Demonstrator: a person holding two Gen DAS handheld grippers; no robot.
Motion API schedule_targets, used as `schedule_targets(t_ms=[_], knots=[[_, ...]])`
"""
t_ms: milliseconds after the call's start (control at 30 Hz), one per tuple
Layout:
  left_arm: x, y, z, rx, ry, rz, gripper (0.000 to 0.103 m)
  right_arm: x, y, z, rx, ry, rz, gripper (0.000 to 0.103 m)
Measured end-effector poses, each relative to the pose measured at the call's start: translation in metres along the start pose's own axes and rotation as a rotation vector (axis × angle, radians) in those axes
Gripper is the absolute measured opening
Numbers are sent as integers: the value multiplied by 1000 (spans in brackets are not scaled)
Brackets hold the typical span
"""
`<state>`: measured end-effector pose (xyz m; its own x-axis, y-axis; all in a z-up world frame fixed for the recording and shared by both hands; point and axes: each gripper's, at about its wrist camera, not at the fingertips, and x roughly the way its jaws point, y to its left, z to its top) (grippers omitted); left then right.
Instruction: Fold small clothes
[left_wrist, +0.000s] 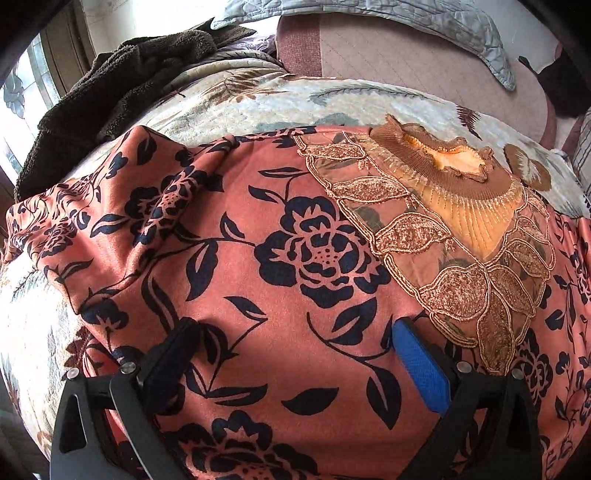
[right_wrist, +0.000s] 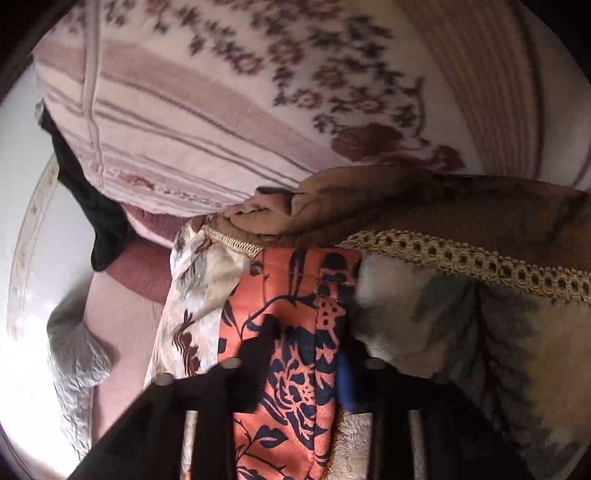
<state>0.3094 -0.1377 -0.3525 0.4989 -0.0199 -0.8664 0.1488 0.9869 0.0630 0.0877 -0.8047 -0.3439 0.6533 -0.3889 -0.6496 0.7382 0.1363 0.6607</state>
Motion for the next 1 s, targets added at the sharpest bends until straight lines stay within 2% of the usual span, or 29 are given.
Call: schedule_targets(t_ms=[33, 167, 267, 367, 533, 633, 733, 900, 933, 1000], knots=[[-1, 0, 1, 0, 5, 0, 103, -1, 3, -1, -10, 5, 17, 5], [-1, 8, 13, 2, 52, -13, 103, -28, 41, -17, -107, -22, 92, 5], [-18, 20, 15, -18, -16, 5, 103, -57, 94, -49, -215, 7, 203, 5], [-34, 43, 21, -50, -81, 50, 103, -83, 151, -95, -320, 83, 317, 5], [-52, 100, 27, -156, -148, 120, 103, -108, 229, -204, -438, 250, 478, 5], [-62, 135, 27, -234, -185, 164, 103, -103, 261, -277, -466, 352, 526, 5], [-68, 167, 26, -298, -197, 167, 103, -87, 276, -350, -435, 478, 554, 5], [-72, 198, 23, -355, -210, 185, 103, -81, 267, -473, -307, 736, 639, 9], [-71, 201, 23, -358, -208, 188, 103, -80, 267, -492, -302, 789, 626, 16], [-71, 207, 23, -367, -206, 192, 103, -84, 262, -523, -309, 895, 633, 61]])
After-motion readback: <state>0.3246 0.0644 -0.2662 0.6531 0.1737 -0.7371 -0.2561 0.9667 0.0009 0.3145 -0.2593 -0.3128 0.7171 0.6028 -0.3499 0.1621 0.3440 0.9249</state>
